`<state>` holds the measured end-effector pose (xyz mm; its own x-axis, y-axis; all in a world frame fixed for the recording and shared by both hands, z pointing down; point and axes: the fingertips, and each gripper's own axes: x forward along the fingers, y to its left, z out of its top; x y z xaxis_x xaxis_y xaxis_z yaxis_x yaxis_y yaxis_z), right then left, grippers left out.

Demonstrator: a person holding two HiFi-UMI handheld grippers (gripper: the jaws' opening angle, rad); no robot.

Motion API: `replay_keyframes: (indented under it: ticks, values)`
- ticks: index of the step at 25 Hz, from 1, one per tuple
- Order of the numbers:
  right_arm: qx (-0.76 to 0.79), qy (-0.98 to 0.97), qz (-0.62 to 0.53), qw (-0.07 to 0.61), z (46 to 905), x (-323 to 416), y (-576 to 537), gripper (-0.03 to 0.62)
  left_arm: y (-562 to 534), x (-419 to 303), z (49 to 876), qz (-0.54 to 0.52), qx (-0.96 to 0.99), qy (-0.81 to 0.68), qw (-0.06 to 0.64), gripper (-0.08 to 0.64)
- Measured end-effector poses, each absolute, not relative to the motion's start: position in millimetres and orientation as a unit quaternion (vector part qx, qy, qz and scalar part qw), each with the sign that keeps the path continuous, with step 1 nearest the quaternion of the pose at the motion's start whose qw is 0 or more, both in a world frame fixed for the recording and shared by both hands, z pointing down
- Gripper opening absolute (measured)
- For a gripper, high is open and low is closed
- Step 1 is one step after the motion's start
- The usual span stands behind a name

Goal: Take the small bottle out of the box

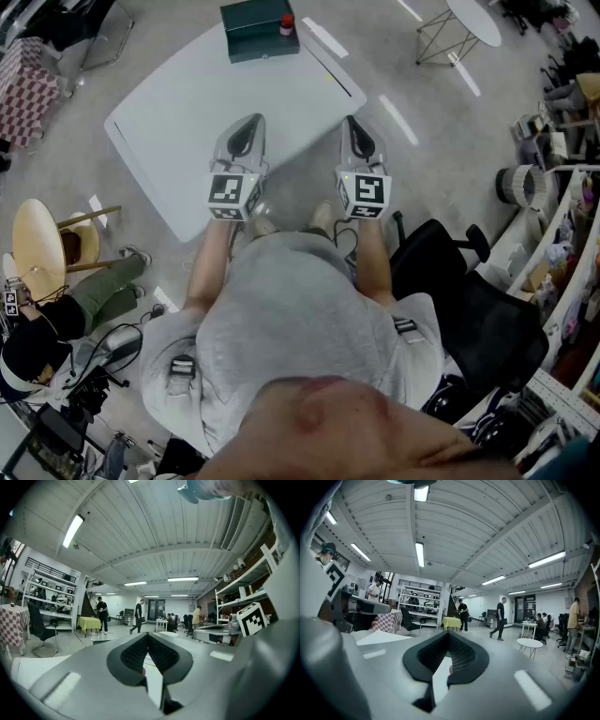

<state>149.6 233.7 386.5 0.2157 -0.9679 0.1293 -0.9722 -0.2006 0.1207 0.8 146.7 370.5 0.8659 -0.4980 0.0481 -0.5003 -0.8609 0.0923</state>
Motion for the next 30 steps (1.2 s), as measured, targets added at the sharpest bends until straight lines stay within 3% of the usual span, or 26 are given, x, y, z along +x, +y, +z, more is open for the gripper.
replay_keyframes:
  ticks: [18, 30]
  values:
    - [0.769, -0.633, 0.015, 0.087, 389, 130, 216, 0.003, 131, -9, 367, 0.001, 0.964, -0.259, 0.058, 0.011]
    - [0.734, -0.672, 0.023, 0.090, 413, 194, 106, 0.003, 39, 46, 389, 0.005, 0.947, -0.314, 0.065, 0.011]
